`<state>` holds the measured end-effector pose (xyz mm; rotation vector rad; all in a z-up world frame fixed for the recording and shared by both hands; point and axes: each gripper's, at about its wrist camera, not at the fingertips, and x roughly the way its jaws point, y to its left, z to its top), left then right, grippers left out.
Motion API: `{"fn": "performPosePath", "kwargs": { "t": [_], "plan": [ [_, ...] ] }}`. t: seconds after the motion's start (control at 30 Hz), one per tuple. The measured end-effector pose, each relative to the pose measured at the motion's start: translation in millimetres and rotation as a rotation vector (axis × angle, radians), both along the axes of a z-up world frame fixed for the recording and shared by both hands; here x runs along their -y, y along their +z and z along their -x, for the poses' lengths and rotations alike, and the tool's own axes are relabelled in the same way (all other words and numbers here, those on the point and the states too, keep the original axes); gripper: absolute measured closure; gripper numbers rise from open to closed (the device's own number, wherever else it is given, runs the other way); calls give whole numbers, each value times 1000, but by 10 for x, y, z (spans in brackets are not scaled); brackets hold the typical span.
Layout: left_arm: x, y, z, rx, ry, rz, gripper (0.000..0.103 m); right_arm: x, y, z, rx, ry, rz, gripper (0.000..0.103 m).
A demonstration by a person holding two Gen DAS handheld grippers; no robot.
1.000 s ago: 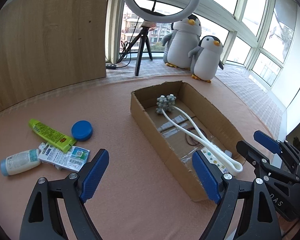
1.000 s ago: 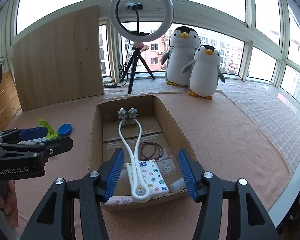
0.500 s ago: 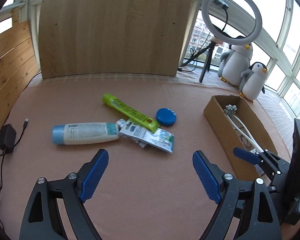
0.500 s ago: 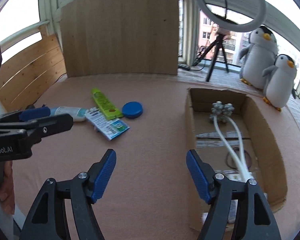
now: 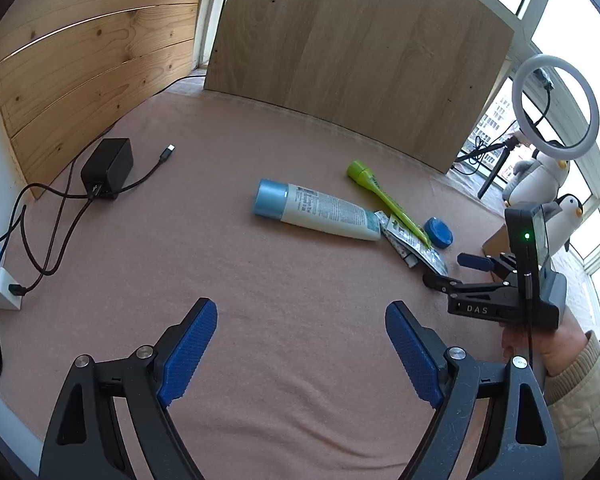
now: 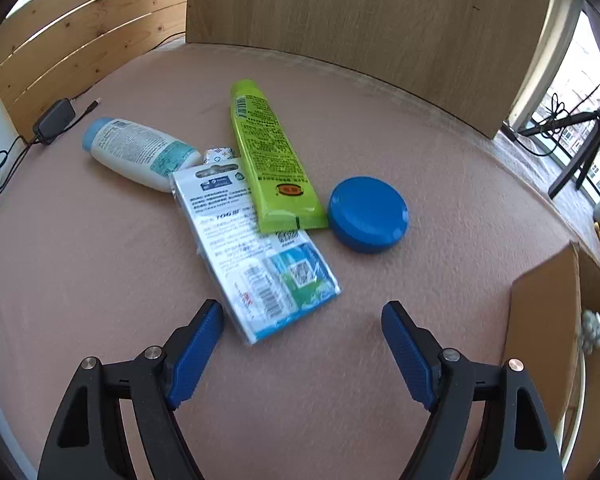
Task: Organize objects
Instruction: 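Reach the right tool to the blue-white TOG card package and grasp it, then lift the card package with the right tool while the left tool closes on it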
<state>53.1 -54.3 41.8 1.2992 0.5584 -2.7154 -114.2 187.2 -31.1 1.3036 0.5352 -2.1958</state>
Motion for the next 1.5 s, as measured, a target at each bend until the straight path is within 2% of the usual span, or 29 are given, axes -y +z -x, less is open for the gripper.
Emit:
{"fn": "performPosePath", "kwargs": {
  "t": [0.17,0.23,0.27,0.37,0.67,0.8,0.87,1.03,1.23,1.33,1.43,1.5],
  "plan": [
    [87,48,-68,-16,20,-9,14,107,-11,160,46,48,20,25],
    [118,50,-82,-16,31,-13,14,142,1,120,54,56,36,36],
    [133,42,-87,-15,36,-17,14,151,18,81,49,52,42,50],
    [157,2,-47,-1,50,-32,14,159,39,-107,31,41,39,57],
    [-90,-279,23,86,-9,-73,14,233,55,-1232,9,0,70,59],
    [-237,-414,15,130,-52,-76,14,281,45,-1650,9,-14,100,50],
    [-285,-453,-2,147,-63,-83,14,287,62,-1743,28,27,118,46],
    [-371,-528,-37,177,-66,-104,14,95,61,-1723,53,49,150,45],
    [-536,-557,-16,200,-98,-106,14,142,66,-1832,53,119,183,45],
    [-586,-592,18,216,-107,-103,14,158,46,-1910,38,109,206,43],
    [-624,-625,83,234,-109,-121,14,172,31,-1946,18,46,220,42],
    [-674,-659,138,251,-118,-127,14,205,27,-1974,-8,10,204,50]
  ]
}}
